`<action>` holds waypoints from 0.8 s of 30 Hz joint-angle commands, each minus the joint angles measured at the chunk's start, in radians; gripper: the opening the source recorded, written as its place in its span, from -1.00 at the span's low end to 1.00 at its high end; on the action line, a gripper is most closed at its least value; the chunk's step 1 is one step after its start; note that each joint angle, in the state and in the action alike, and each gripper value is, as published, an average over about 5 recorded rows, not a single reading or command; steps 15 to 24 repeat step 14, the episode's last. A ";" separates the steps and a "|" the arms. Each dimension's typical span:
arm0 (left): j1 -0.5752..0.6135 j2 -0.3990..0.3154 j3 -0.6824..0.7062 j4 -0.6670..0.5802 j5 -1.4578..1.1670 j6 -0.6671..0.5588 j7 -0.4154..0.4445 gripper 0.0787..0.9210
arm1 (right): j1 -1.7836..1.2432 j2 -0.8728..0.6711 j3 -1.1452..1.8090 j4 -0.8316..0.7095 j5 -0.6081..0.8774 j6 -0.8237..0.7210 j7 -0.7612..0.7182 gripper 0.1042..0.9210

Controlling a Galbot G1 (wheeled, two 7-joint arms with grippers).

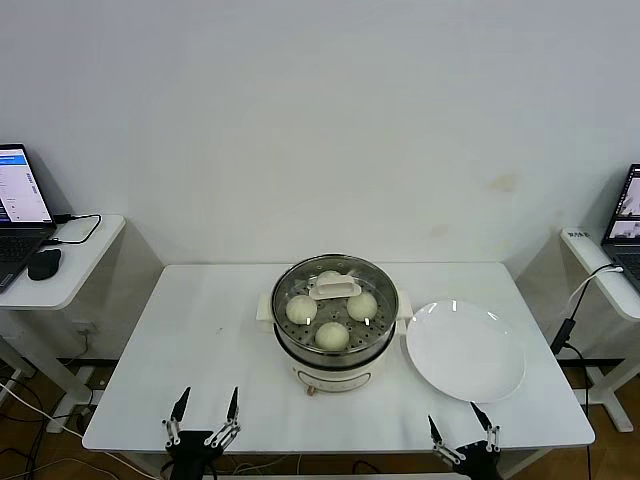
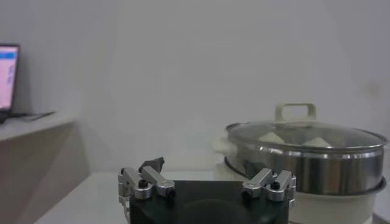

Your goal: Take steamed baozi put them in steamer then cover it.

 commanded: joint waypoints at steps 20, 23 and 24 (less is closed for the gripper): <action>0.012 -0.001 -0.040 0.083 -0.062 -0.046 0.011 0.77 | -0.017 -0.025 -0.098 0.061 0.106 -0.112 0.013 0.76; 0.012 -0.001 -0.040 0.083 -0.062 -0.046 0.011 0.77 | -0.017 -0.025 -0.098 0.061 0.106 -0.112 0.013 0.76; 0.012 -0.001 -0.040 0.083 -0.062 -0.046 0.011 0.77 | -0.017 -0.025 -0.098 0.061 0.106 -0.112 0.013 0.76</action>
